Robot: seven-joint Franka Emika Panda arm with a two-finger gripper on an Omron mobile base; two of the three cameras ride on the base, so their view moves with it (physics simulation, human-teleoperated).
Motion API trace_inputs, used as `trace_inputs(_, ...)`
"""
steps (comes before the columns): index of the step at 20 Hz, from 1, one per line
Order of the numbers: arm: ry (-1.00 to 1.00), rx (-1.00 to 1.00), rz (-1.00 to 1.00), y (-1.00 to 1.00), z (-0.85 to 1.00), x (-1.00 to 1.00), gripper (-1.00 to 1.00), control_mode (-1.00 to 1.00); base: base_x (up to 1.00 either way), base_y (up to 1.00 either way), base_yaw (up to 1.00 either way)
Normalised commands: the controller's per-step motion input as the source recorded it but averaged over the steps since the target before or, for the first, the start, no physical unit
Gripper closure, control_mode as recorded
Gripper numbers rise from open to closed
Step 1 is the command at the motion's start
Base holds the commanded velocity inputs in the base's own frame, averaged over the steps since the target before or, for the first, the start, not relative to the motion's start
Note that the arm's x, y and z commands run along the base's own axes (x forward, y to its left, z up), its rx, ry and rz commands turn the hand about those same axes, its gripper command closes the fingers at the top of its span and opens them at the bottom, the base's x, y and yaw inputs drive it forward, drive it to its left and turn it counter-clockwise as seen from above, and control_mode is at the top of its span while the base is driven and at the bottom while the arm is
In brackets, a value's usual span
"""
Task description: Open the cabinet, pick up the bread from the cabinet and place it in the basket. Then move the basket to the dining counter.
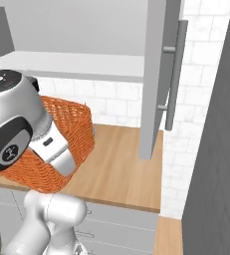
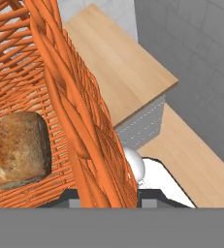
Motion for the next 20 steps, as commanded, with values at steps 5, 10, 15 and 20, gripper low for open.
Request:
trace_inputs(5, 0.00, 0.00, 0.00, 0.00, 0.00, 0.00, 1.00, 1.00, -0.75, 0.37, 0.02)
trace_inputs(10, 0.00, 0.00, 0.00, 0.00, 0.00, 0.00, 1.00, 1.00, -1.00, 0.23, 0.03)
trace_inputs(15, 0.00, 0.00, 0.00, 0.00, 0.00, 0.00, 1.00, 1.00, -0.69, 0.14, 0.28)
trace_inputs(20, 0.00, 0.00, 0.00, 0.00, 0.00, 0.00, 1.00, 1.00, -0.47, 0.26, 0.70)
